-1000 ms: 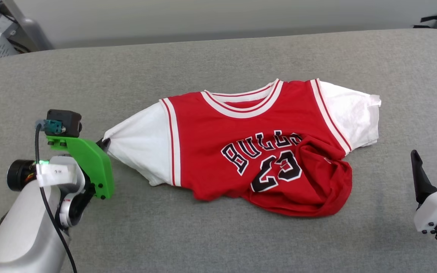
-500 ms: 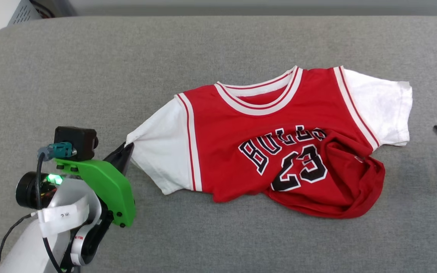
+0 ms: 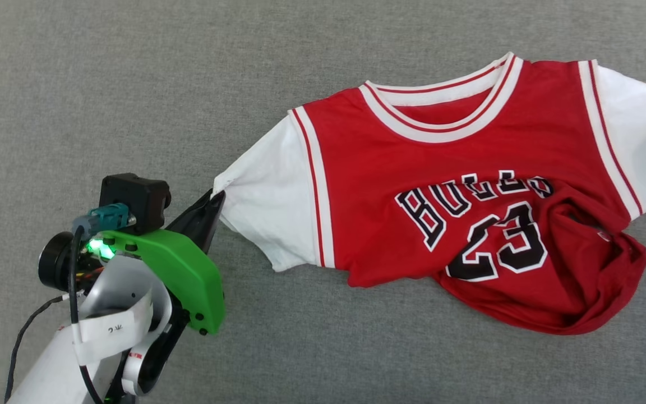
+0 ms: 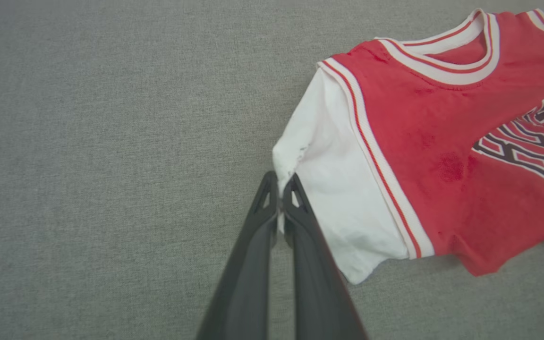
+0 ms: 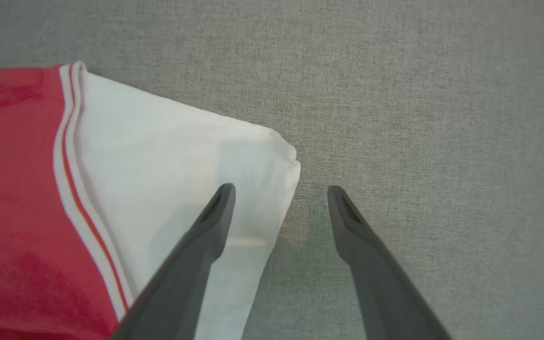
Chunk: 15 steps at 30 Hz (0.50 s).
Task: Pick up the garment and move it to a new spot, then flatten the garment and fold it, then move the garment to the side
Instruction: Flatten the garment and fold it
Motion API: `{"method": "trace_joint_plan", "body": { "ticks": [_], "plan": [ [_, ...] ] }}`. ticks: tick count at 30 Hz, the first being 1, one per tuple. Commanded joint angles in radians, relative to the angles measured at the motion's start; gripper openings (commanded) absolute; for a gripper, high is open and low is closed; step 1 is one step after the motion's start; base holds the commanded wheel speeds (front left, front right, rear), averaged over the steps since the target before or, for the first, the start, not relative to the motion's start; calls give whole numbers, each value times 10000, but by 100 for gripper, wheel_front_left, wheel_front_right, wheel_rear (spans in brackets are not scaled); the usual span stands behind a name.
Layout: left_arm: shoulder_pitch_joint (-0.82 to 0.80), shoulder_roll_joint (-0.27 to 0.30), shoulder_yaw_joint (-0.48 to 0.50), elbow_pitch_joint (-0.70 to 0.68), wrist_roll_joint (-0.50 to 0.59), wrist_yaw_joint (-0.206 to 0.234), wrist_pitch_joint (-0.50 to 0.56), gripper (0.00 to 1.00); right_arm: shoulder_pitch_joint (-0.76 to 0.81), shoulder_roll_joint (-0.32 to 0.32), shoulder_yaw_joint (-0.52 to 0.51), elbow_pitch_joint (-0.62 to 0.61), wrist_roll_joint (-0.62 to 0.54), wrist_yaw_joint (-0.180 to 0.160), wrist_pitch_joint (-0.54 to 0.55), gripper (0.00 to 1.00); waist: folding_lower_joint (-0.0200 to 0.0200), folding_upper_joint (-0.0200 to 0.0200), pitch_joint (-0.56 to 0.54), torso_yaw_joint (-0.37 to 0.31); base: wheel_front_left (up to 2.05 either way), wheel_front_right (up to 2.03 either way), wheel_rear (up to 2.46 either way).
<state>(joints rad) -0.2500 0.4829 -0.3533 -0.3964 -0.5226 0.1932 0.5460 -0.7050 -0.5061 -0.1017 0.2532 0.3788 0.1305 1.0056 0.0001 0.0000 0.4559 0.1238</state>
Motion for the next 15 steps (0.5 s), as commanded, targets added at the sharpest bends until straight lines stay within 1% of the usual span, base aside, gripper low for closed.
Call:
{"method": "trace_joint_plan", "body": {
  "ticks": [1,6,8,11,12,13,14,15],
  "plan": [
    [-191,-81,-53,45,176,1,-80,0,-196,19,40,222,-111,2,-151,100,-1,0,446,432,0,0,0],
    [-305,-341,-299,216,110,-113,-241,0,-288,16,397,961,-176,2,-599,100,-1,0,610,614,0,0,0],
    [-363,-337,-347,325,136,-158,-257,0,-243,30,560,1224,13,2,-606,100,-1,0,625,650,0,0,0],
    [-428,-329,-384,464,158,-205,-300,0,-94,-112,961,1399,161,2,-605,100,-1,0,605,678,0,0,0],
    [-443,-334,-395,509,150,-221,-315,0,-17,-170,1079,1477,227,2,-573,91,-1,0,579,684,0,0,0],
    [-452,-342,-401,544,135,-234,-329,0,30,-220,1161,1524,267,2,-585,44,-1,0,554,688,0,0,0],
    [-462,-347,-402,592,119,-248,-350,0,79,-285,1257,1564,298,2,-657,15,-1,0,517,690,0,0,0],
    [-466,-349,-401,634,108,-257,-369,0,113,-330,1321,1600,324,2,-730,0,-1,0,485,687,0,0,0]
  ]
}}
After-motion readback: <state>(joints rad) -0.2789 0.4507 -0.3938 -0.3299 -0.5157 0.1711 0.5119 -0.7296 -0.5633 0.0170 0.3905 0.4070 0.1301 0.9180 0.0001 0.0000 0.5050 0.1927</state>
